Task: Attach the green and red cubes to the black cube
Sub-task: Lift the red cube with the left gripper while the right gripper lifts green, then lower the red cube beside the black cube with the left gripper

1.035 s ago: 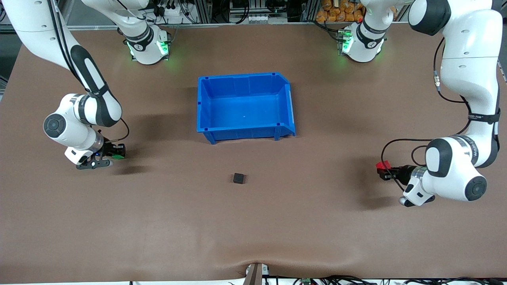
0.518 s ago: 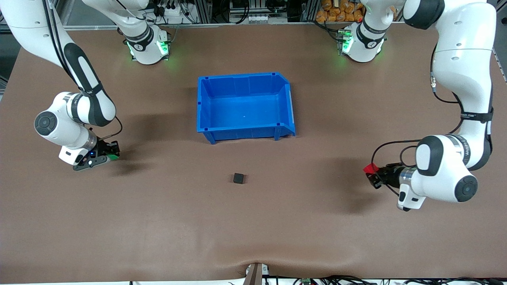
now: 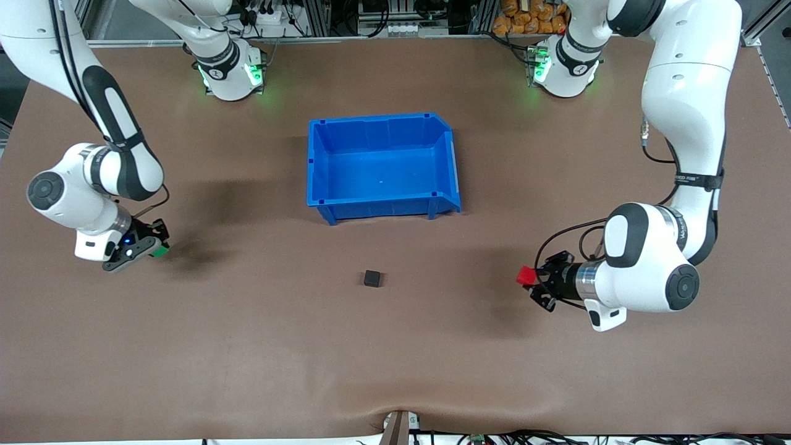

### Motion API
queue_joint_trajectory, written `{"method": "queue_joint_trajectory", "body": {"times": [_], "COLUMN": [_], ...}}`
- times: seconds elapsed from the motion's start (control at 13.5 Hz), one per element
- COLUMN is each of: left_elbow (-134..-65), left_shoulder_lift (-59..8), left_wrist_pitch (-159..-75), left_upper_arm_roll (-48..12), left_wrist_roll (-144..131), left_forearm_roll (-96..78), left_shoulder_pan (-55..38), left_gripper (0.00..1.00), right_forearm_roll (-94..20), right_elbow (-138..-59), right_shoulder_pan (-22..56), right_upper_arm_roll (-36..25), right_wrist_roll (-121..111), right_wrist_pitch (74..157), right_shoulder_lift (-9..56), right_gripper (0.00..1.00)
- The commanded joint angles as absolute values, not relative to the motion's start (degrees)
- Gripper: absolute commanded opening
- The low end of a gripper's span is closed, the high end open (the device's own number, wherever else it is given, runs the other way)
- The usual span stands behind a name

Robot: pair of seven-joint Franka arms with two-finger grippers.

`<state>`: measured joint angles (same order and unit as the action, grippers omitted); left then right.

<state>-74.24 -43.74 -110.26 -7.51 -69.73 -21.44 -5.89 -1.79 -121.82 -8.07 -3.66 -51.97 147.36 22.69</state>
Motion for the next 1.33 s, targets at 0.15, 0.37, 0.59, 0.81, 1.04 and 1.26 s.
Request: {"method": "queue_joint_trajectory", "body": {"times": [0.15,0.37,0.59,0.81,1.04,1.26], "left_elbow": [-74.18,-74.18,-73.83,-73.21,-73.04,-73.04], "left_shoulder_lift": [-47.89,-50.09,-53.69,-56.60,-57.13,-58.09], "left_wrist_pitch": [-125.02,-132.09,-140.33,-146.07,-147.21,-149.85], "left_upper_arm_roll": [-7.21,-7.29,-7.29,-7.21,-7.47,-7.47], "left_wrist_roll": [-85.92,-92.44,-97.89,-99.49,-99.76,-99.67], "left_forearm_roll": [-24.52,-24.61,-25.14,-25.14,-25.22,-25.22], "left_shoulder_pan": [-15.80,-20.03,-24.07,-27.94,-28.74,-31.10], "left_gripper": [0.00,0.00,0.00,0.00,0.00,0.00], "right_forearm_roll": [-1.76,-1.76,-1.76,-1.76,-1.76,-3.24], "right_elbow": [-112.70,-107.24,-104.51,-102.23,-97.49,-91.87], "right_shoulder_pan": [-7.66,-4.14,1.21,5.52,9.66,13.17], "right_upper_arm_roll": [-2.64,-2.55,-2.55,-2.55,-2.64,-2.64], "right_wrist_roll": [-65.10,-74.06,-80.93,-81.30,-81.04,-80.33], "right_wrist_pitch": [136.27,130.18,127.71,127.35,127.35,127.44], "right_shoulder_lift": [21.80,21.62,21.62,21.71,22.23,27.49], "right_gripper": [0.00,0.00,0.00,0.00,0.00,0.00]}}
